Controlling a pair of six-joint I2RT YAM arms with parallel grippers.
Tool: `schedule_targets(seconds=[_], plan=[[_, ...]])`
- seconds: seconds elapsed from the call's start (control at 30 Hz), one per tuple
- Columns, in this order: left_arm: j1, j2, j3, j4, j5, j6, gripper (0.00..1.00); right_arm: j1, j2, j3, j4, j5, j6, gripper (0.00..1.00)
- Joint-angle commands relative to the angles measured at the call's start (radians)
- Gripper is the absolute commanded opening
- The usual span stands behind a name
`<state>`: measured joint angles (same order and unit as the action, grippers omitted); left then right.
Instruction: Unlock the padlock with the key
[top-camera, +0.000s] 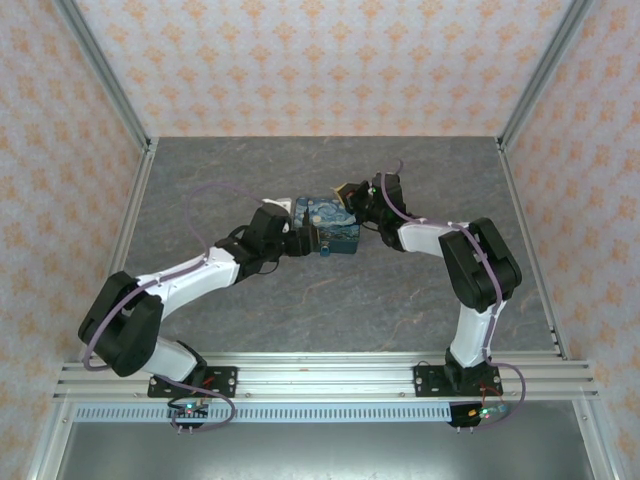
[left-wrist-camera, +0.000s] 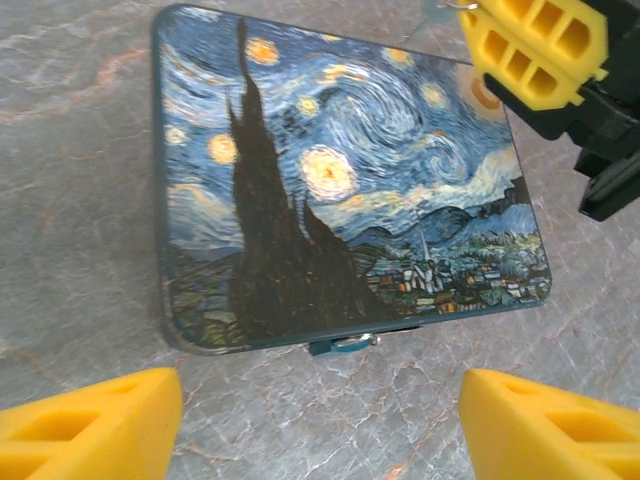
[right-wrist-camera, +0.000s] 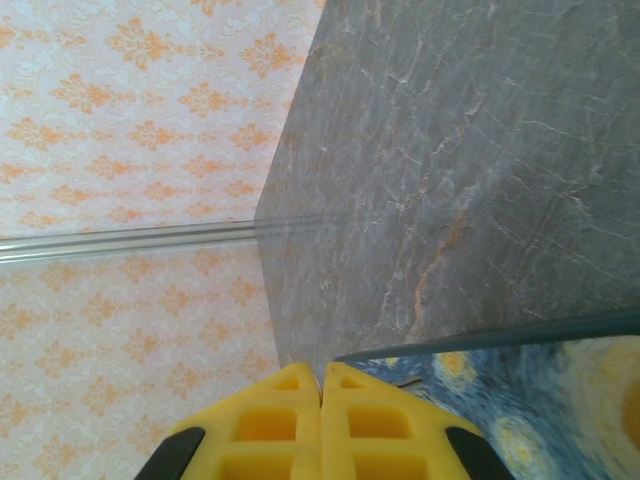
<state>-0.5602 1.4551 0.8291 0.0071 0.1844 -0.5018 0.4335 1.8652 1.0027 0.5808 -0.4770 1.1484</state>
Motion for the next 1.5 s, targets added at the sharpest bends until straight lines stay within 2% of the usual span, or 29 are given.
schedule_targets(seconds=[0.0,0.37,0.57,0.73,1.13,1.33,1.47], plan=[[0.017,0.028,-0.035,0.096,0.050,0.017,0.73,0.002,-0.030,-0.031,0.013,0.021,-0.018,0.00],[0.019,0.052,-0.127,0.269,0.147,0.017,0.68,0.002,-0.035,-0.068,0.022,0.015,-0.022,0.00],[0.018,0.129,-0.131,0.354,0.194,0.006,0.65,0.003,-0.024,-0.073,0.024,0.009,-0.024,0.00],[0.001,0.205,-0.122,0.409,0.190,0.024,0.64,0.004,-0.017,-0.079,0.023,0.004,-0.027,0.00],[-0.103,0.317,-0.102,0.492,0.018,0.134,0.61,0.000,-0.014,-0.078,-0.017,-0.015,-0.045,0.00],[-0.117,0.337,-0.112,0.521,-0.092,0.163,0.60,0.000,-0.011,-0.071,-0.034,-0.019,-0.053,0.00],[-0.117,0.348,-0.109,0.532,-0.127,0.171,0.60,-0.001,-0.006,-0.069,-0.044,-0.021,-0.058,0.00]])
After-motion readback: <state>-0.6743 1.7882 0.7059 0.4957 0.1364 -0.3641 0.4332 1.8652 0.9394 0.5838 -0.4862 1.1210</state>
